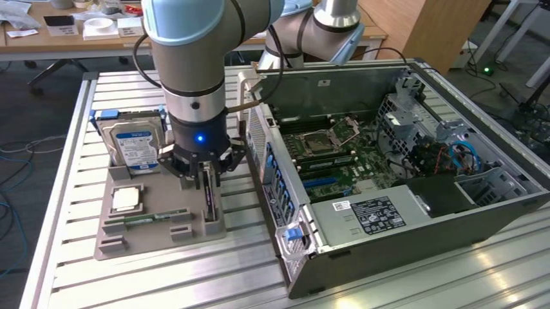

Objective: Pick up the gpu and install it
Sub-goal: 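Pick up the gpu and move the gpu toward the slot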

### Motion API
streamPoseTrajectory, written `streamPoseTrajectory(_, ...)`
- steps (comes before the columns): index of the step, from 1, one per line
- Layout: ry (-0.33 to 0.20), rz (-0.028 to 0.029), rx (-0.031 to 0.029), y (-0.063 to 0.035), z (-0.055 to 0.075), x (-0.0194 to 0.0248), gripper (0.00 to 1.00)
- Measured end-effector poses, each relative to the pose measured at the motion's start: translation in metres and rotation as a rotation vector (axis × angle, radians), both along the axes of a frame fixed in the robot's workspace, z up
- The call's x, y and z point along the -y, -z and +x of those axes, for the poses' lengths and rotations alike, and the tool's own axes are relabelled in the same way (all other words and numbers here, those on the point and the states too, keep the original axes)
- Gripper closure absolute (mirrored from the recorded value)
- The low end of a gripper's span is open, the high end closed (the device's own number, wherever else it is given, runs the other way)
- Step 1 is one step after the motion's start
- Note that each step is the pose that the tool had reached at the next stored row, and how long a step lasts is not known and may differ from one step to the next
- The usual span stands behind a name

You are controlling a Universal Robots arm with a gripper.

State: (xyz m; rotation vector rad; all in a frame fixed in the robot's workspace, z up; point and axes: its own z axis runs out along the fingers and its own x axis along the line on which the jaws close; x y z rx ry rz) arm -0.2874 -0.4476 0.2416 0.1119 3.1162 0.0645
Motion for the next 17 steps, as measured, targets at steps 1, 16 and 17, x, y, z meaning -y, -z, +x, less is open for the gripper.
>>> streamPoseTrajectory(1, 0.000, 0.0025, 0.0003, 0.0002, -0.0002, 0.0000, 0.59)
streamPoseTrajectory(16, -0.011, 0.0184, 0.0006, 0.0051, -0.0004, 0.0001, 0.59)
streamPoseTrajectory(17, -0.011, 0.0183, 0.0005, 0.0051, -0.0004, 0.0001, 0.59)
